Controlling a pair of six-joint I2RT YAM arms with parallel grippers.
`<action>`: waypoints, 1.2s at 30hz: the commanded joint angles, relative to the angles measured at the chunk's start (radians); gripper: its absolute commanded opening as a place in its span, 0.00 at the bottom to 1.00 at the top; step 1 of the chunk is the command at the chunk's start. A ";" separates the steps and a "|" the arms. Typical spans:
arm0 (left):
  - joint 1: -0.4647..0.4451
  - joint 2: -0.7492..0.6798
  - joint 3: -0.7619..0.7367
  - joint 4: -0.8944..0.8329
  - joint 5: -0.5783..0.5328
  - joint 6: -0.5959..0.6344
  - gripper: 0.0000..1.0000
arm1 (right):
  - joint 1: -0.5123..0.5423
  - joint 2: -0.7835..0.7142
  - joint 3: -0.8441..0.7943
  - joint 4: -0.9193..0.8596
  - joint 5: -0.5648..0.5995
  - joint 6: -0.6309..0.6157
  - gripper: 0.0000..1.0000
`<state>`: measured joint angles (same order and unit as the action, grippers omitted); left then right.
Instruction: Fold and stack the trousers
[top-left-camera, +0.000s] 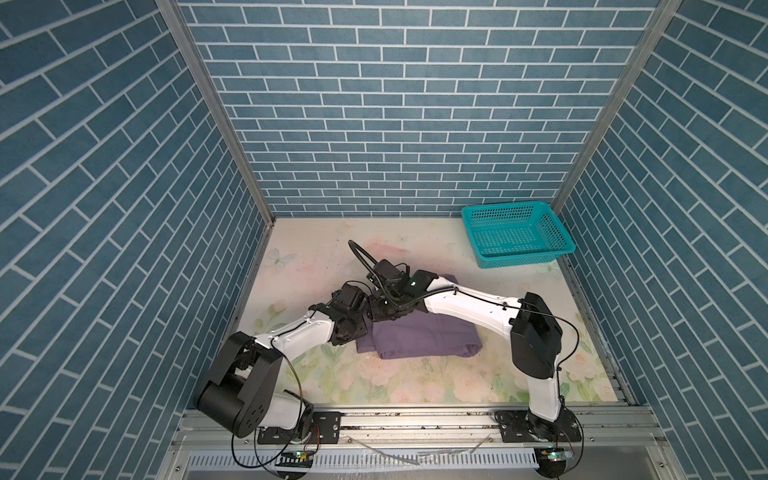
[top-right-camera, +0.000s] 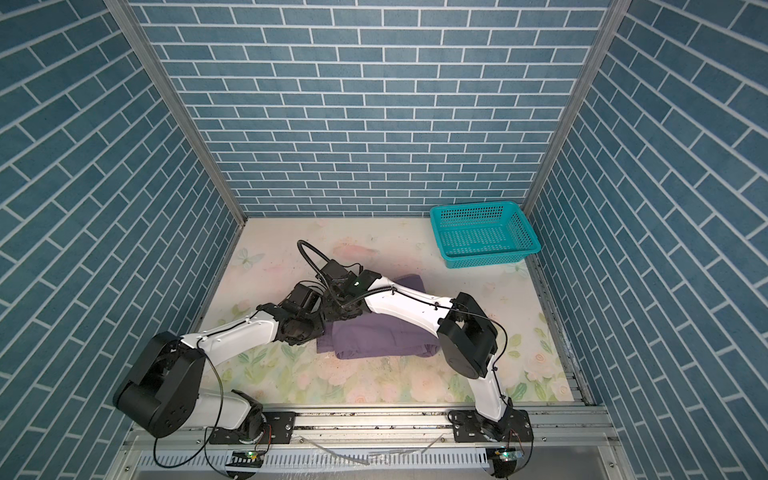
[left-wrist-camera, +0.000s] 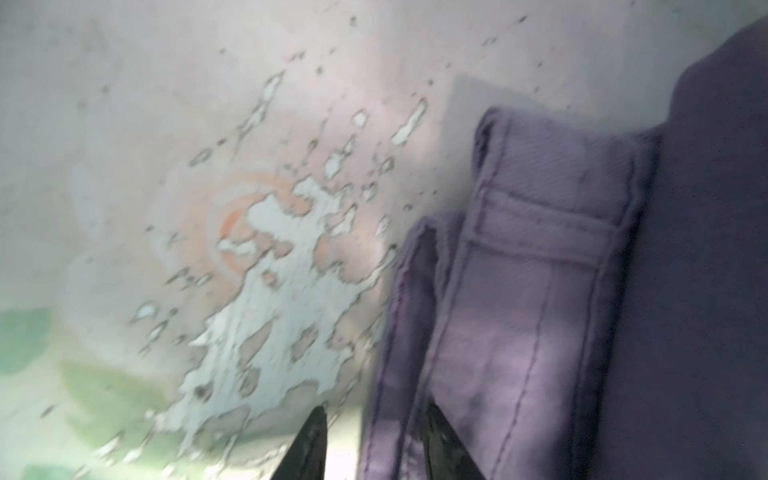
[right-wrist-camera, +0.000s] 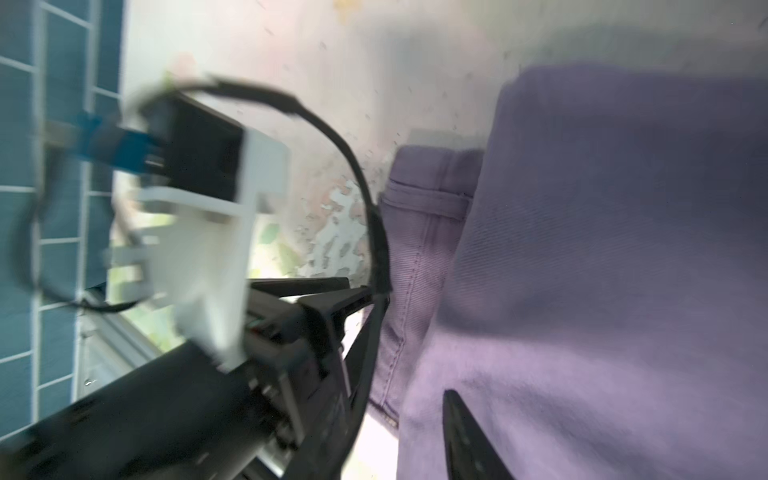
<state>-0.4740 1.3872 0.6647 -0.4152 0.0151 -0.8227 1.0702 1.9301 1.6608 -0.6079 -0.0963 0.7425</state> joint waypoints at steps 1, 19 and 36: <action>0.004 -0.072 0.029 -0.092 -0.021 0.006 0.43 | -0.015 -0.183 -0.014 -0.030 0.100 -0.055 0.34; -0.033 -0.050 0.125 0.084 0.091 0.014 0.57 | -0.289 -0.631 -0.683 -0.087 0.149 0.095 0.46; -0.080 0.112 0.147 0.161 0.088 -0.005 0.42 | -0.328 -0.624 -1.111 0.209 0.091 0.289 0.00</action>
<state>-0.5514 1.4910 0.7982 -0.2539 0.1139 -0.8303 0.7422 1.2785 0.6067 -0.4309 -0.0036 0.9646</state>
